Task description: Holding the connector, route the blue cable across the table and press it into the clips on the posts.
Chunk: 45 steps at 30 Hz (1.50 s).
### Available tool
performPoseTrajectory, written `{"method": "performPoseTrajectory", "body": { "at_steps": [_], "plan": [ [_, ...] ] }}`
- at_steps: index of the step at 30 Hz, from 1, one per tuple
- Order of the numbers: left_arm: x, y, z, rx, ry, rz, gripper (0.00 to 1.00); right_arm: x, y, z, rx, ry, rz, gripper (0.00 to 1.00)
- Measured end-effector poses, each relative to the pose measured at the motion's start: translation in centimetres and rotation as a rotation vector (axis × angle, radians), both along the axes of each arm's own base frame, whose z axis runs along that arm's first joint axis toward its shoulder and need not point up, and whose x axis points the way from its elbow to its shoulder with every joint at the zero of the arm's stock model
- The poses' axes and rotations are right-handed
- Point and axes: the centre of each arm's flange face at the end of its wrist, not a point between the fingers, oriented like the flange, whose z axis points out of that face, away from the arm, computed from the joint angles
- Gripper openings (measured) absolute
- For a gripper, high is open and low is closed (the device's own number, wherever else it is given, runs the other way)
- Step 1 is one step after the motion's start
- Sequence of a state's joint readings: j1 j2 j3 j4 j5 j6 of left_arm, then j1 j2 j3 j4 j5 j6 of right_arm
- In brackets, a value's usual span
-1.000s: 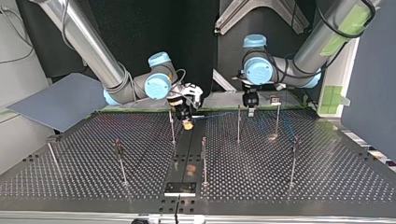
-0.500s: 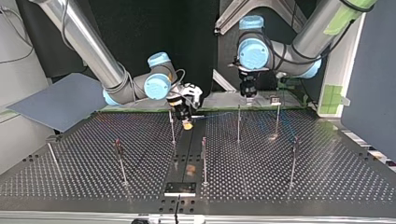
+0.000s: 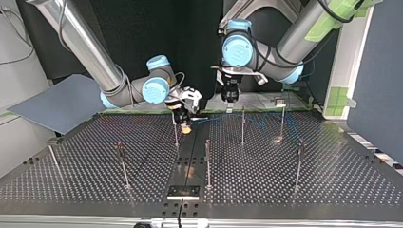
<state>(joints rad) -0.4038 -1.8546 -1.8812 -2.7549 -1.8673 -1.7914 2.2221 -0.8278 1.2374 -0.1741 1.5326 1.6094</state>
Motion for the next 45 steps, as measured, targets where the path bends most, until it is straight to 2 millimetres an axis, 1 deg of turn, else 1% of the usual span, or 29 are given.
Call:
{"method": "performPoseTrajectory", "body": {
  "at_steps": [4,10,18,21,27,29,31,37,42,45],
  "plan": [
    [0.6,-1.0,-0.6,-0.008,0.001,-0.011,1.00,-0.1,-0.1,0.0,0.000,0.000,-0.002,0.00],
    [1.5,-0.8,-1.7,-0.006,0.024,0.001,1.00,-0.2,-0.2,0.0,-0.001,-0.001,-0.004,0.00],
    [2.7,-0.8,-4.7,-0.006,0.042,0.023,1.00,-0.2,-0.2,0.0,-0.001,0.001,-0.004,0.00],
    [3.6,-0.9,-4.6,-0.035,0.014,0.040,1.00,-0.2,-0.2,0.0,-0.001,0.001,-0.003,0.00],
    [5.4,-0.8,-3.4,-0.067,-0.040,0.078,1.00,-0.2,-0.2,0.0,-0.002,0.001,-0.003,0.00],
    [5.8,-0.7,-3.4,-0.071,-0.042,0.083,1.00,-0.2,-0.2,0.0,-0.002,0.001,-0.004,0.00],
    [6.0,-0.8,-3.9,-0.071,-0.032,0.078,1.00,-0.2,-0.2,0.0,-0.002,0.001,-0.004,0.00],
    [6.4,-1.5,-6.3,-0.066,-0.005,0.054,1.00,-0.3,-0.3,0.0,-0.003,0.002,-0.005,0.00],
    [7.5,-1.6,-7.9,-0.067,-0.005,0.065,1.00,-0.4,-0.5,0.0,-0.005,0.002,-0.007,0.00],
    [8.4,-1.7,-8.1,-0.065,-0.006,0.080,1.00,-0.4,-0.5,0.0,-0.005,0.002,-0.008,0.00]
  ]
}}
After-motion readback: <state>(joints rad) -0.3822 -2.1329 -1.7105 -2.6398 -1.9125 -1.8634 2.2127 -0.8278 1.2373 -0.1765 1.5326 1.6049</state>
